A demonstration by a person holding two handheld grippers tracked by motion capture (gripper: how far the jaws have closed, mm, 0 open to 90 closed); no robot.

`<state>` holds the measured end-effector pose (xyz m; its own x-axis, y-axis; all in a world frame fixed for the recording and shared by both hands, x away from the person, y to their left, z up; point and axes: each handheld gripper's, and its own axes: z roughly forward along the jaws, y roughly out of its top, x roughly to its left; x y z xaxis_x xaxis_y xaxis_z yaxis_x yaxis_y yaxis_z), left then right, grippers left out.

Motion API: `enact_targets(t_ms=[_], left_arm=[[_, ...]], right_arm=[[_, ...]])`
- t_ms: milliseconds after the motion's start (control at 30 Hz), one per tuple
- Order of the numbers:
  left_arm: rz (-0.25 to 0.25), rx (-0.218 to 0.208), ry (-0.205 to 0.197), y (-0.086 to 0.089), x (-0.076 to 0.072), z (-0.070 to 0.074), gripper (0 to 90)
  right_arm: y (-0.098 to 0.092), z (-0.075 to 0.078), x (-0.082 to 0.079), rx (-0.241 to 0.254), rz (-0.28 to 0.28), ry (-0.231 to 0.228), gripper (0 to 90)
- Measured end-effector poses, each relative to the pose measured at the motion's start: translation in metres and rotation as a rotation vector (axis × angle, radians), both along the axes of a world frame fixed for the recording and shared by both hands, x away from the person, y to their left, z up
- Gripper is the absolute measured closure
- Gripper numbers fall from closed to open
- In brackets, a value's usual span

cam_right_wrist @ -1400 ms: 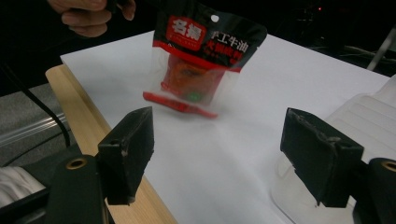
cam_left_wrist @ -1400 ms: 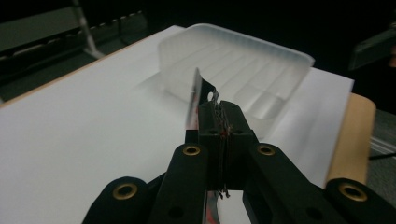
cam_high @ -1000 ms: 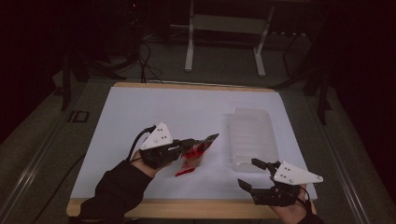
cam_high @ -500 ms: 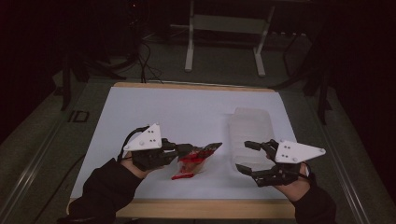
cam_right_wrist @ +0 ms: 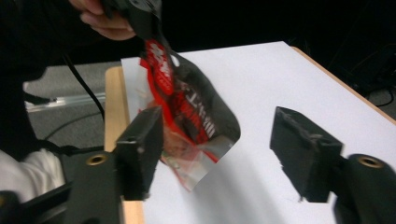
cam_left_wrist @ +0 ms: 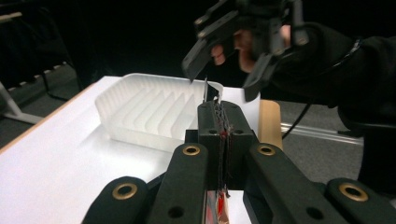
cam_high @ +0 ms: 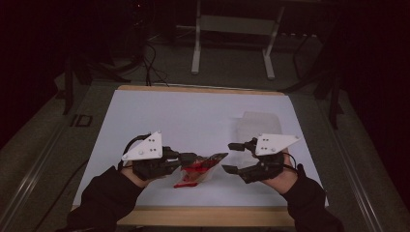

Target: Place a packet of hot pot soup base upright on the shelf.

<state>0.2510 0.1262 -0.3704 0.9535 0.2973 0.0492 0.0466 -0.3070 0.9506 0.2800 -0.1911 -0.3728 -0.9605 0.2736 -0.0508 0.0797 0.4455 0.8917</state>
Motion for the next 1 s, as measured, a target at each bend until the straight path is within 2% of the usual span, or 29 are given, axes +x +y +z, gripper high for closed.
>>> enact_targets(t_ms=[67,100,133,267,300,367,467,500,533,667,800,867,1000], left_arm=[[0.002,0.003,-0.006,0.000,0.000,-0.001,88.2],[0.005,0.001,-0.004,0.000,0.000,-0.002,88.2],[0.003,-0.002,0.003,0.000,0.001,-0.002,88.2],[0.021,-0.006,0.012,0.000,0.003,-0.006,88.1],[0.021,-0.006,0.012,0.000,0.003,-0.006,88.1],[0.020,-0.010,0.019,0.000,0.004,-0.007,88.1],[0.016,-0.018,0.021,0.000,0.005,-0.007,88.1],[0.016,-0.011,0.018,0.000,0.005,-0.006,88.1],[0.015,-0.007,0.020,0.000,0.005,-0.006,88.1],[0.020,-0.011,0.026,0.000,0.005,-0.004,88.0],[0.022,-0.029,0.026,0.000,0.004,-0.001,87.2],[0.025,-0.029,0.017,-0.001,0.004,0.001,86.8],[0.029,-0.040,0.004,-0.002,0.003,0.005,85.3]], right_arm=[[0.007,-0.004,0.003,-0.018,0.016,-0.006,41.9],[0.010,-0.007,0.004,-0.033,0.020,-0.025,49.0],[0.011,-0.008,0.005,-0.044,0.023,-0.029,50.6],[0.017,-0.013,0.009,-0.055,0.047,-0.006,63.3],[0.017,-0.013,0.009,-0.055,0.047,-0.006,63.3],[0.018,-0.013,0.011,-0.063,0.056,-0.006,74.7],[0.018,-0.012,0.012,-0.070,0.068,-0.007,81.7],[0.018,-0.012,0.012,-0.073,0.077,-0.005,87.5],[0.019,-0.011,0.012,-0.076,0.084,0.000,89.6],[0.020,-0.006,0.011,-0.111,0.092,-0.034,90.0],[0.017,0.005,0.014,-0.105,0.100,-0.030,90.0],[0.017,0.012,0.013,-0.117,0.094,-0.049,90.0],[0.018,0.023,0.014,-0.134,0.080,-0.044,90.0]])
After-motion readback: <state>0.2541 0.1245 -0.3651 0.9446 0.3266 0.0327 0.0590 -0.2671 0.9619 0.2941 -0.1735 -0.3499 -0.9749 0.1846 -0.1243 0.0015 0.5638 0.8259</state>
